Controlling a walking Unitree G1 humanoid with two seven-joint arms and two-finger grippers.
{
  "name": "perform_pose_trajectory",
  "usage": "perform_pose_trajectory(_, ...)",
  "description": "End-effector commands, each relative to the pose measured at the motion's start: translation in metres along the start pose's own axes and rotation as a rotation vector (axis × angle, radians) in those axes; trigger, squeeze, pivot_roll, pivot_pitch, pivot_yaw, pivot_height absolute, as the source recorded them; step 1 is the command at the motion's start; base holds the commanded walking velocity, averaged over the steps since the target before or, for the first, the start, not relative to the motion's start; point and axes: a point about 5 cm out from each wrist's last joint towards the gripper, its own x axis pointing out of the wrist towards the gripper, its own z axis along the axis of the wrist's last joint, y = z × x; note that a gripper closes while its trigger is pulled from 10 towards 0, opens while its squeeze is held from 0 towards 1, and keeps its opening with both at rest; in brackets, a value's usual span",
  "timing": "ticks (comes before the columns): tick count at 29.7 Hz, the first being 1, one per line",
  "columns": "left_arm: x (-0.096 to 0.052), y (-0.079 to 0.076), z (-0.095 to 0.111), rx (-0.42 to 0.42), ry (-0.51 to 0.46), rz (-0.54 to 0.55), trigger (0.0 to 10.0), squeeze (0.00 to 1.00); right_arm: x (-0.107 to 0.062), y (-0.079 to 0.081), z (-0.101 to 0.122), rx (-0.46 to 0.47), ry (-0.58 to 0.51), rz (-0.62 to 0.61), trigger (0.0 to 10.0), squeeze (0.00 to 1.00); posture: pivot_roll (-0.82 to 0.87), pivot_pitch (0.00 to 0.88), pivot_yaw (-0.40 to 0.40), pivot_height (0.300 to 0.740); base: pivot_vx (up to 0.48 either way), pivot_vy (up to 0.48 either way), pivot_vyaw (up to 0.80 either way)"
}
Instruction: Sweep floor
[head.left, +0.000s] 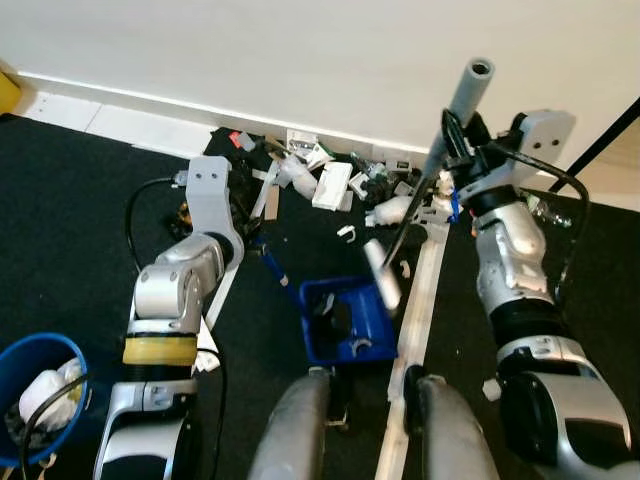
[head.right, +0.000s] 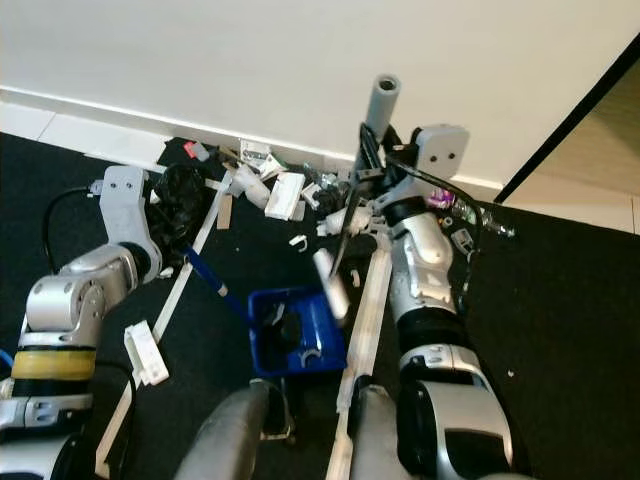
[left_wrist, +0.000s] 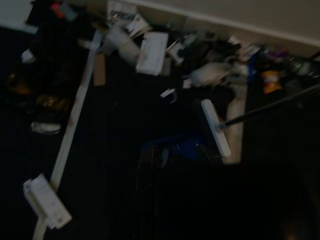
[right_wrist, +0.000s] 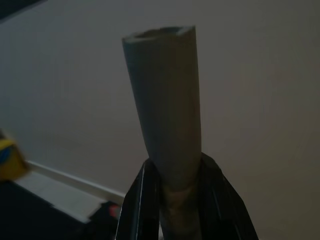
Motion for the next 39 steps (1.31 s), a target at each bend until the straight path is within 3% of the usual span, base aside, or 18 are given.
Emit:
perform_pose_trajectory(1,-0.013,-0.005,0.01,-0.005,-0.05,-0.087,10.0,0.0,-0.009,-0.009,0.005,-0.03,-0.006,-0.04,10.0,0.0,0.0,0.255,0.086,0.74,0.0,0.0,0.0)
perform_pose_trajectory(8,-0.015,-0.021,0.024,-0.044,-0.134,-0.138,10.0,0.0,-0.017,-0.017,0.009,-0.064,0.0,-0.082,10.0,0.0,-0.02,0.227,0.088,0.74,0.0,0.0,0.0)
perform_pose_trajectory(12,-0.01,-0.024,0.025,-0.022,-0.127,-0.122,10.0,0.0,-0.016,-0.021,0.01,-0.08,0.007,-0.11,10.0,0.0,-0.02,0.216,0.084,0.74,0.0,0.0,0.0)
perform_pose_trajectory(22,-0.005,0.01,0.013,0.031,-0.058,0.089,10.0,0.0,-0.018,-0.033,0.017,-0.109,0.02,-0.147,10.0,0.0,-0.02,0.199,0.082,0.74,0.0,0.0,0.0)
perform_pose_trajectory(28,-0.002,0.017,-0.003,0.027,-0.04,0.137,10.0,0.0,-0.014,-0.028,0.026,-0.049,-0.037,-0.13,10.0,0.0,-0.03,0.191,0.083,0.74,0.0,0.0,0.0)
perform_pose_trajectory(33,-0.008,0.021,0.012,-0.059,-0.172,0.181,10.0,0.0,-0.011,-0.021,0.025,-0.04,-0.028,-0.095,10.0,0.0,-0.02,0.183,0.076,0.74,0.0,0.0,0.0)
perform_pose_trajectory(39,-0.015,0.032,0.021,-0.053,-0.19,0.21,10.0,0.0,-0.01,-0.007,0.015,-0.02,-0.006,-0.035,10.0,0.0,-0.01,0.172,0.073,0.74,0.0,0.0,0.0)
